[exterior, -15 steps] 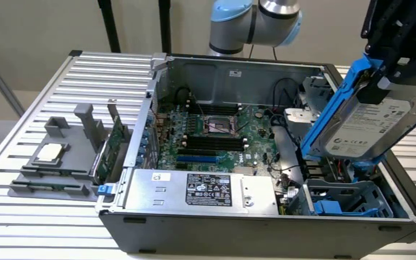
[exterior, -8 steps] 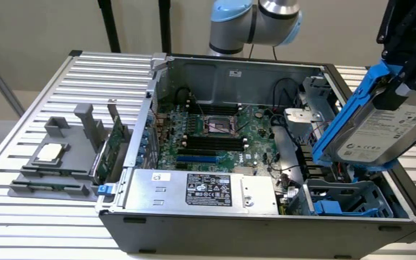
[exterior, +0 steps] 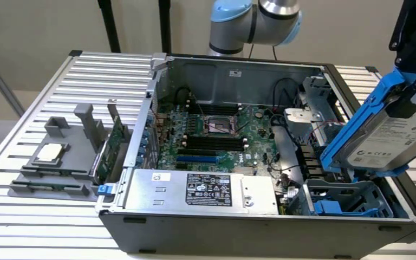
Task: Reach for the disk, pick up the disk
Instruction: 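Pick up the disk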
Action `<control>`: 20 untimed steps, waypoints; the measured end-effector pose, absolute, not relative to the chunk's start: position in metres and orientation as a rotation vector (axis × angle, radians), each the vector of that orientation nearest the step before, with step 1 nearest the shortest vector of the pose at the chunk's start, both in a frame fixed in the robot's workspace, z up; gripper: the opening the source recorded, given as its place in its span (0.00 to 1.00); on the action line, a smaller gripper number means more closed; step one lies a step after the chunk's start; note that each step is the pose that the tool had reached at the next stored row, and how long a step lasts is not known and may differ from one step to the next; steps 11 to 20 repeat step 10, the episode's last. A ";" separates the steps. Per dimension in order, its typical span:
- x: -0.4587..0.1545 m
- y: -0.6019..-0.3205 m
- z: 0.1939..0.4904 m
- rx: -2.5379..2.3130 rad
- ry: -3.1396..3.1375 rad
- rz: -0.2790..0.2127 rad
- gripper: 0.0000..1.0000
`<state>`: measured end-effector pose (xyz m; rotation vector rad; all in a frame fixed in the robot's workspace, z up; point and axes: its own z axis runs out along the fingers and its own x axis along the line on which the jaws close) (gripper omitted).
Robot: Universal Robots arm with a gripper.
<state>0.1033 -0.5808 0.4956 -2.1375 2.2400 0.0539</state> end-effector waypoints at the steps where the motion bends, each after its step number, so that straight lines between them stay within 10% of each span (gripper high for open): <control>1: 0.103 -0.582 0.495 -2.142 2.236 0.054 0.33; 20: 0.103 -0.583 0.495 -2.165 2.214 0.054 0.33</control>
